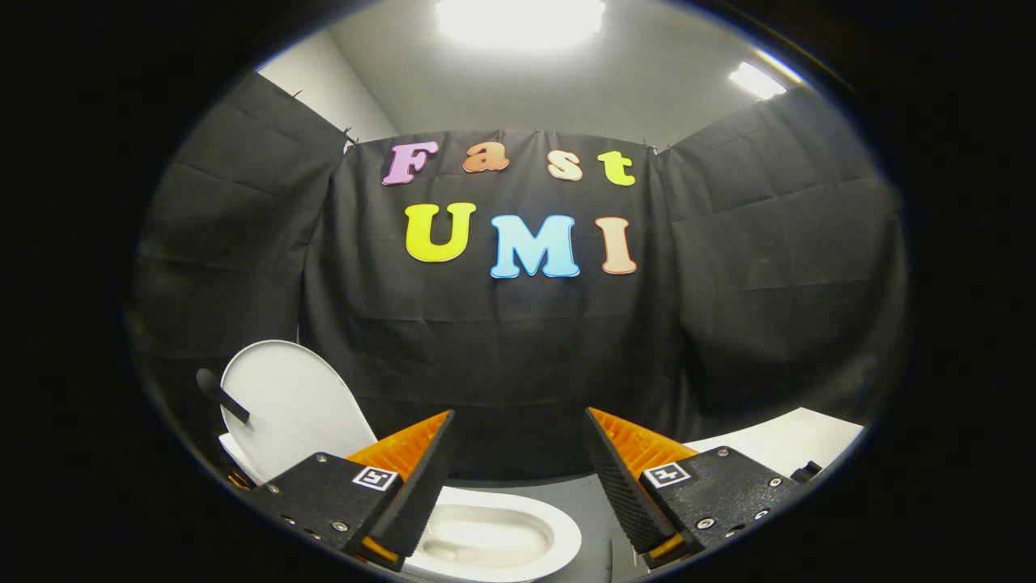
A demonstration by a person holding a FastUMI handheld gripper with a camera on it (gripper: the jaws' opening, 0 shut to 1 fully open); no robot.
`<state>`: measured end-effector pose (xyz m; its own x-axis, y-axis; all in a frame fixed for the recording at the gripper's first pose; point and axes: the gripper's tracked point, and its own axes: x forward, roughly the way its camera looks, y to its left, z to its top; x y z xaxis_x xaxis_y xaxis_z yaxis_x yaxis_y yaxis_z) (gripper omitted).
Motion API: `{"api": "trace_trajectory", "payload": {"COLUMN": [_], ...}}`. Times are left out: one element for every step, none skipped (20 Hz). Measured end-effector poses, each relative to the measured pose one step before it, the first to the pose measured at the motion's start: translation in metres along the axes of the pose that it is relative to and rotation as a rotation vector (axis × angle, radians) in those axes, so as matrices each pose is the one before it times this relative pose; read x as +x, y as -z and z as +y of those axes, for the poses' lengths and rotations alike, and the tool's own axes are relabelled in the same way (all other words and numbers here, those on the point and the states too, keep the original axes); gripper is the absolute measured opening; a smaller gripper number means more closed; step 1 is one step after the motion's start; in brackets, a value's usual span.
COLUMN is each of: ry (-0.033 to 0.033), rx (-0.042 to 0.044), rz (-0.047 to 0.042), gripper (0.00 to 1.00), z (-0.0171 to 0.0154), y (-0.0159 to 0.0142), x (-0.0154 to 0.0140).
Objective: Open the toilet lid.
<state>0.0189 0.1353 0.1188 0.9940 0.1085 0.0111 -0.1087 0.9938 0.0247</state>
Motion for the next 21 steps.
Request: {"api": "trace_trajectory", "payload": {"ry": [0.01329, 0.00979, 0.00613, 0.01024, 0.00725, 0.00956, 0.00367, 0.00135, -0.003, 0.00082, 0.01307, 0.00314, -0.00489, -0.00024, 0.00024, -0.00222, -0.00794, -0.00333, -0.00235, -0.00043, -0.00207], "rx": [-0.00062, 0.00256, 0.0004, -0.00169, -0.00651, -0.00811, -0.01029, -0.008, -0.00546, -0.00488, 0.0025, 0.00949, 0.01111, 0.00823, 0.00865, 0.0097, 0.00835, 0.00683, 0.00241, 0.00053, -0.00321], "rz": [-0.00333, -0.00278, 0.00032, 0.00504, 0.0043, 0.00247, -0.00106, -0.00075, -0.00426, -0.0074, 0.00263, 0.00346, -0.00598, -0.00959, -0.01321, -0.01497, -0.01404, -0.00881, 0.00416, 0.01043, 0.01668], "gripper": [0.94, 0.94, 0.94, 0.94, 0.94, 0.94, 0.94, 0.94, 0.94, 0.94, 0.94, 0.94, 0.94, 0.94, 0.94, 0.94, 0.94, 0.94, 0.94, 0.94, 0.94], "z": [-0.00695, -0.00712, -0.0042, -0.00474, -0.00498, -0.00534, -0.00299, -0.00193, -0.00127, -0.00218, -0.00409, -0.00181, 0.0017, 0.00035, -0.00031, -0.0006, 0.00247, 0.00309, 0.00113, 0.001, 0.00017], "y": [0.00458, 0.00536, 0.00592, 0.0073, 0.00574, 0.00532, 0.00336, 0.00417, 0.00262, 0.0027, 0.00268, 0.0046, 0.00002, -0.00139, -0.0012, -0.00082, 0.00118, 0.00318, 0.00628, 0.00911, 0.00768], "x": [-0.00464, -0.00323, -0.00224, -0.00091, -0.00216, -0.00235, -0.00191, -0.00149, -0.00158, -0.00121, -0.0004, 0.00019, -0.00131, -0.00289, -0.00214, -0.00204, -0.00128, 0.00055, -0.00021, 0.00031, 0.00081]}}
